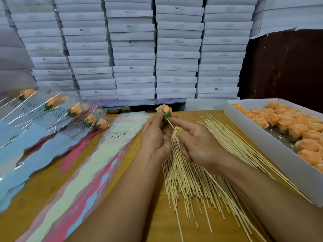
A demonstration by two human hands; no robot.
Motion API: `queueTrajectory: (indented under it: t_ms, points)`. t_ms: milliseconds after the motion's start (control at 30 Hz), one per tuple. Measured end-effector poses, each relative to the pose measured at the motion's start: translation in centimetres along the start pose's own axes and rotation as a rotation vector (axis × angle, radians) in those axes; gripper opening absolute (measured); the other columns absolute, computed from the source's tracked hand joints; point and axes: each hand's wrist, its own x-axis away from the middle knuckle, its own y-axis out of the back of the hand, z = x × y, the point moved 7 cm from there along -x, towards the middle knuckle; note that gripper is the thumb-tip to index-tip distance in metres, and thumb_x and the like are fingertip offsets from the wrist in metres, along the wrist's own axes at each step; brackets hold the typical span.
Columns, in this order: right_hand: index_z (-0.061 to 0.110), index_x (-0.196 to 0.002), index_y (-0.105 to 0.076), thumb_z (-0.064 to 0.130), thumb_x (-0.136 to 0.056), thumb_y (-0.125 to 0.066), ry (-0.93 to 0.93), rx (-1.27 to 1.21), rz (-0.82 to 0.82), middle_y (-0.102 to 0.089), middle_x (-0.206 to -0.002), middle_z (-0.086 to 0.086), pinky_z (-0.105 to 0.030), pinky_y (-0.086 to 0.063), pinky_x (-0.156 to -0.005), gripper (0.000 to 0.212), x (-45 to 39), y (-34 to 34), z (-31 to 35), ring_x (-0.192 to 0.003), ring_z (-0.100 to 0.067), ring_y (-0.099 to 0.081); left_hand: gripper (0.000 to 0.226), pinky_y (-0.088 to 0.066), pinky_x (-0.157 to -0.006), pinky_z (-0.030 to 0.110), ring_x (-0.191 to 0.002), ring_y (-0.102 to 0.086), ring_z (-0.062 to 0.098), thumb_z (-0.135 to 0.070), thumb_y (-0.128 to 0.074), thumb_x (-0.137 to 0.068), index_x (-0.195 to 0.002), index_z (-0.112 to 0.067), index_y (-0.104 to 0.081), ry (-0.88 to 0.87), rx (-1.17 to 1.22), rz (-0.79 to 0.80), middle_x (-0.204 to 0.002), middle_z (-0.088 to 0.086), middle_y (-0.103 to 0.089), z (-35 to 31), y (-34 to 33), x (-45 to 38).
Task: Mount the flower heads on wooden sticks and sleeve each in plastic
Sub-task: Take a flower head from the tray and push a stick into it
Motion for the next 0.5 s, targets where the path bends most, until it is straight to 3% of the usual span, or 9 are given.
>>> queueTrajectory:
  t_ms: [167,333,500]
  points:
    - [0.033,-0.146,-0.049,0.008,-0.102,-0.042,0.004,0.016,-0.026,-0.047,-0.041,-0.002,-0.017,-0.039,-0.045,0.051,0.0,0.3,0.3,-0.036,-0.006,-0.042,0.033,-0.061,-0.075,0.033,-0.075,-0.071,0.024,-0.010,-0.066,-0.094,-0.125,-0.002,-0.056,-0.021,0.036,0.042,-0.108,0.022,-0.065,-0.4,-0.6,0.3]
    - [0.031,-0.147,-0.049,0.007,-0.101,-0.042,0.017,-0.006,-0.006,-0.047,-0.040,-0.002,-0.015,-0.038,-0.043,0.052,0.3,0.1,0.8,-0.035,-0.004,-0.041,0.052,-0.062,-0.073,0.031,-0.076,-0.071,0.026,-0.009,-0.066,-0.093,-0.141,0.005,-0.048,-0.062,0.066,0.076,-0.115,0.024,-0.062,-0.8,-1.3,0.6]
    - [0.037,-0.142,-0.050,0.004,-0.102,-0.041,0.036,-0.056,0.004,-0.046,-0.039,-0.001,-0.014,-0.038,-0.043,0.053,0.3,0.1,1.1,-0.035,-0.005,-0.039,0.056,-0.061,-0.075,0.035,-0.073,-0.073,0.025,-0.007,-0.068,-0.091,-0.142,0.003,-0.047,-0.065,0.071,0.090,-0.112,0.023,-0.065,-1.1,-1.3,0.8]
